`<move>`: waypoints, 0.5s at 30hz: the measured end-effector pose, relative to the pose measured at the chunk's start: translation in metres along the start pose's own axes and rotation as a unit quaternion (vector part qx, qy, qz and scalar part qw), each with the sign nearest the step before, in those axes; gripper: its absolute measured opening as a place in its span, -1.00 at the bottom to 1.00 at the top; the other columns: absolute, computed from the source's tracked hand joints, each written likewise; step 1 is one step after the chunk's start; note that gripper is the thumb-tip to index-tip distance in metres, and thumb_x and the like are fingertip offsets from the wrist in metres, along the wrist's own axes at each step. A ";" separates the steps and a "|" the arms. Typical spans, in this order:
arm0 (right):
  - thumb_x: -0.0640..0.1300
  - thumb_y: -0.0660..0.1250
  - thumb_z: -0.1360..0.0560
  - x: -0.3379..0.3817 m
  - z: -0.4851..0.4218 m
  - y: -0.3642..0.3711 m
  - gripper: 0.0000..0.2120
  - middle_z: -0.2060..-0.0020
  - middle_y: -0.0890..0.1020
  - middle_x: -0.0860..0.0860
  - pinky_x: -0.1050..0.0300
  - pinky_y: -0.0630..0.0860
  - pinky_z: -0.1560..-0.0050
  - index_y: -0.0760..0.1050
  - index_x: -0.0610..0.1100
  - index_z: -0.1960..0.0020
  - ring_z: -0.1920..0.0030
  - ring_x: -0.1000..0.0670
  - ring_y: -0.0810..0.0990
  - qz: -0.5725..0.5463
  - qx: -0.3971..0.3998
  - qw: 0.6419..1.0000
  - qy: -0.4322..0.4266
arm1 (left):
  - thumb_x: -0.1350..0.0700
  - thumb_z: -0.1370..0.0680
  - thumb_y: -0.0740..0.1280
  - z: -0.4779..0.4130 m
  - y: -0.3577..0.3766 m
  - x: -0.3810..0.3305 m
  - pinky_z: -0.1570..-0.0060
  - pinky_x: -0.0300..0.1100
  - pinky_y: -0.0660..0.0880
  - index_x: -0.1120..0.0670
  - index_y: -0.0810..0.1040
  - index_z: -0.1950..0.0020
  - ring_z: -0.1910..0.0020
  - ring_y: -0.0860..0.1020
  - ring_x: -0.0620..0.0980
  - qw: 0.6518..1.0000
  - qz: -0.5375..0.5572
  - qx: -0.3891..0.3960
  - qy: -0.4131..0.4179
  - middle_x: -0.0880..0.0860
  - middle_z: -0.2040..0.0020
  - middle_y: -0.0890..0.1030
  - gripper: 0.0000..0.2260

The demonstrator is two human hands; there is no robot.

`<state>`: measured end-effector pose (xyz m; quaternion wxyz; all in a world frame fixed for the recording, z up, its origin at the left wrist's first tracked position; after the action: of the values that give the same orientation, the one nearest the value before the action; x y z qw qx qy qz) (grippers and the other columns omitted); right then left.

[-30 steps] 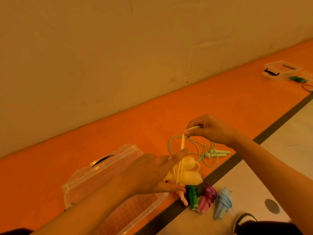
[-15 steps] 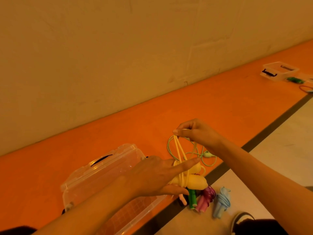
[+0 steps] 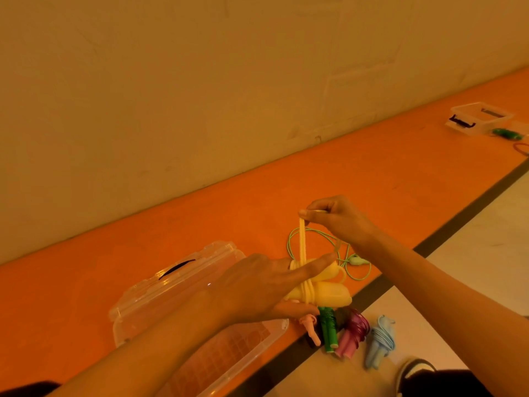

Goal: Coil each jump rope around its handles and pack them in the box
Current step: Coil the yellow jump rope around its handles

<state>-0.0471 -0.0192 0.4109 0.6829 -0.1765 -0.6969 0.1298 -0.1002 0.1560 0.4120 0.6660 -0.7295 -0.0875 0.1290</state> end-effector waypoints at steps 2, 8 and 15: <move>0.13 0.43 -0.42 0.000 0.002 -0.011 -0.68 0.16 0.68 -0.20 -0.19 0.49 -0.12 0.68 -0.14 0.21 0.10 -0.18 0.61 -0.011 -0.015 1.000 0.010 | -0.41 -0.57 -0.03 0.002 -0.001 0.003 0.48 -0.15 0.45 -0.26 -0.42 -0.52 0.43 0.43 -0.11 1.000 0.018 -0.014 -0.004 -0.02 0.15 0.57 -0.29; 0.10 0.42 -0.44 -0.002 0.003 -0.015 -0.69 0.11 0.70 -0.12 -0.13 0.48 -0.14 0.69 -0.16 0.16 -0.03 -0.12 0.63 -0.005 0.037 0.999 0.016 | -0.40 -0.57 -0.03 0.001 0.001 0.004 0.48 -0.19 0.45 -0.28 -0.40 -0.52 0.43 0.42 -0.12 1.000 0.005 -0.002 0.025 -0.02 0.15 0.56 -0.31; 0.01 0.39 -0.48 -0.024 0.004 -0.058 -0.83 0.31 0.58 0.00 0.01 0.37 0.13 0.67 -0.07 0.13 0.23 0.01 0.47 0.033 0.118 0.992 0.019 | -0.48 -0.53 -0.08 0.012 -0.005 0.030 0.51 -0.17 0.42 -0.26 -0.36 -0.55 0.45 0.41 -0.14 0.998 0.014 -0.058 -0.024 -0.08 0.16 0.60 -0.27</move>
<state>-0.0555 -0.0819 0.4132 0.7077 -0.1201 -0.6573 0.2295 -0.0752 0.1766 0.4144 0.6180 -0.7650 -0.1007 0.1510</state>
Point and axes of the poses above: each hand's wrist, its own z-axis away from the middle knuckle, its own y-axis out of the palm, x = y × z, the point moved 5 cm from there along -z, towards the middle knuckle
